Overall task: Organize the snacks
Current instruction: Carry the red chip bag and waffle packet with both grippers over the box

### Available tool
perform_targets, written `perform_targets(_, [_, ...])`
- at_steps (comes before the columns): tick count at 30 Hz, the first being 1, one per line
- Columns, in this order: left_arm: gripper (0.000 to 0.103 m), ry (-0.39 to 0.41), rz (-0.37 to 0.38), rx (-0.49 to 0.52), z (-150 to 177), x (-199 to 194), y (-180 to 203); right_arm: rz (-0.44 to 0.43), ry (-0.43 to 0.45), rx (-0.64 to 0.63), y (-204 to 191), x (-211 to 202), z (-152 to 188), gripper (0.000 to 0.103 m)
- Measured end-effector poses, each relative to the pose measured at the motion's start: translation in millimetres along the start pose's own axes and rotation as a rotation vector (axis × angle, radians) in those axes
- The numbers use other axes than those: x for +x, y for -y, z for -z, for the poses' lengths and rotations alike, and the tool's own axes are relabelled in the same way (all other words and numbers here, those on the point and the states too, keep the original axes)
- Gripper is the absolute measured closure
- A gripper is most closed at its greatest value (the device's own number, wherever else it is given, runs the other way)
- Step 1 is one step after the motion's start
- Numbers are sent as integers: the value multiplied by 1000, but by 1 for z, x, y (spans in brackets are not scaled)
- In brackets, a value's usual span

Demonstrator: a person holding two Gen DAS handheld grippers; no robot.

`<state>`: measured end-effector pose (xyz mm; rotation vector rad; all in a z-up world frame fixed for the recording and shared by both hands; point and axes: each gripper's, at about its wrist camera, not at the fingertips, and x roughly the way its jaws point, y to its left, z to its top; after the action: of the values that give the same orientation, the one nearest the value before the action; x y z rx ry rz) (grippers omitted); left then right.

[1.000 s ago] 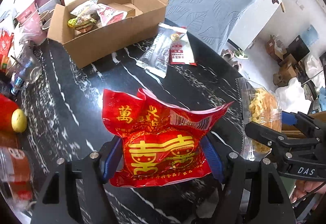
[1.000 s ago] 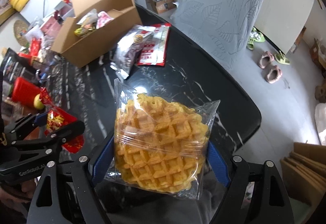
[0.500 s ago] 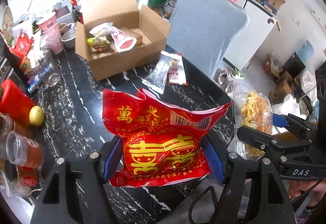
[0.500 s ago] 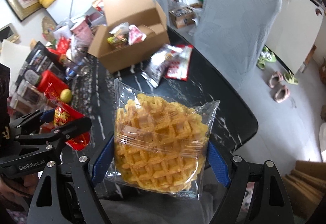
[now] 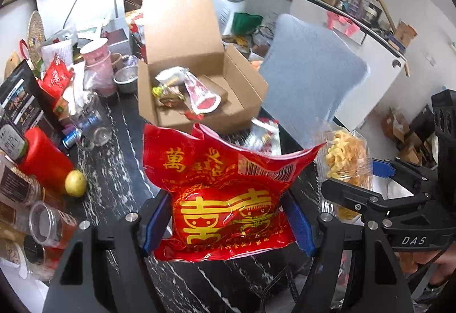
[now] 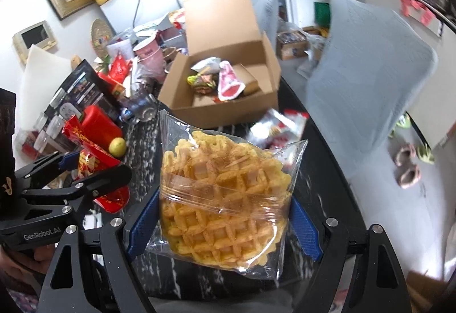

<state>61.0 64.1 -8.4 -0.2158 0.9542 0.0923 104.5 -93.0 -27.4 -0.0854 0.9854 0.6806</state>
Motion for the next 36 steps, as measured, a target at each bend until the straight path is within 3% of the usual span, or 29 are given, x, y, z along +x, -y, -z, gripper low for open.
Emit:
perform_targets(15, [30,56,-73,-66,-91,41,-37,-83,8,-112,-1,54,-110,19])
perform_targets(26, [30,25,-101,-114,-147,106,-61,-96,-5,-151,18,112,-179,19])
perform_targets(36, [30,-11,-127,-111,-187,164,-79,-106,-34,-143,39,165,-220,19])
